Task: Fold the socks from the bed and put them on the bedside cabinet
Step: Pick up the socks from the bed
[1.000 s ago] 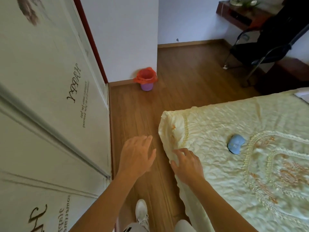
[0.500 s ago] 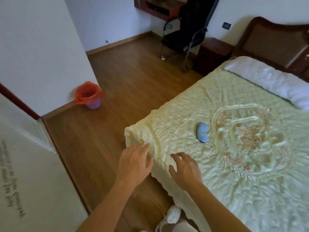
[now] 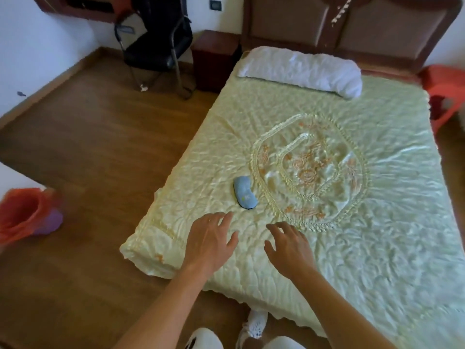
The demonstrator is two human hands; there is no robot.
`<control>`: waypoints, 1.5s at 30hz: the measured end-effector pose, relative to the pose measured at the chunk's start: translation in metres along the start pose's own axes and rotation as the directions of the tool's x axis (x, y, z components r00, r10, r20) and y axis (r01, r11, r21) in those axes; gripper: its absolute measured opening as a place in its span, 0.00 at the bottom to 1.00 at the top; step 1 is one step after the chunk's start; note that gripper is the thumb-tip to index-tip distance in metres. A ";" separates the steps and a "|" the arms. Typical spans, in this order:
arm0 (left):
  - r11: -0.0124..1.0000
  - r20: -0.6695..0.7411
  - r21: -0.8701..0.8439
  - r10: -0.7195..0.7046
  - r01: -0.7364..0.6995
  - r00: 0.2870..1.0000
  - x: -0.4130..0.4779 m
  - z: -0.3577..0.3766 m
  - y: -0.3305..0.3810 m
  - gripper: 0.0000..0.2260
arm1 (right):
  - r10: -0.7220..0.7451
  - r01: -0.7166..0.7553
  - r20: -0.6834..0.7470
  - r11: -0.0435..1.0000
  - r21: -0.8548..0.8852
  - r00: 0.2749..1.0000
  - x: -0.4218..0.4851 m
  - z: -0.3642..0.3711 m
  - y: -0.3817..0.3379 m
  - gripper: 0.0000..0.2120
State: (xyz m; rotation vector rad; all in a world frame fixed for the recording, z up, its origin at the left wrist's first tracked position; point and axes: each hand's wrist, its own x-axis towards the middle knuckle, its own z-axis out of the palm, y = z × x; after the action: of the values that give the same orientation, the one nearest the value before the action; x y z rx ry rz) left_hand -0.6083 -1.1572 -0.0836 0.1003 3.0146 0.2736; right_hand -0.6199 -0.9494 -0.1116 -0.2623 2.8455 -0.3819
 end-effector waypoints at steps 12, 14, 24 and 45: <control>0.982 0.163 -0.031 0.191 -0.189 0.968 0.120 0.049 -0.024 0.23 | 0.150 -0.150 -0.004 0.989 0.017 0.989 0.090 0.008 0.014 0.21; 0.976 0.195 -0.041 0.218 -0.214 0.956 0.138 0.062 -0.031 0.22 | 0.155 -0.155 -0.011 0.988 0.020 0.988 0.104 0.016 0.016 0.21; 0.954 0.229 0.018 0.287 -0.299 0.930 0.239 0.170 -0.072 0.23 | 0.030 -0.029 0.009 0.999 -0.046 1.000 0.210 0.113 0.061 0.23; 0.787 0.137 0.010 0.610 -0.617 0.781 0.389 0.394 -0.129 0.26 | -0.271 0.223 -0.369 0.961 -0.166 0.889 0.338 0.346 0.119 0.14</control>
State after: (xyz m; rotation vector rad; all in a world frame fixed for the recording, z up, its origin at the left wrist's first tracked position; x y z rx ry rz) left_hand -0.9550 -1.1854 -0.5334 1.0775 2.7582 0.2214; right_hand -0.8630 -0.9881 -0.5449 -0.6467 3.2417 -0.3455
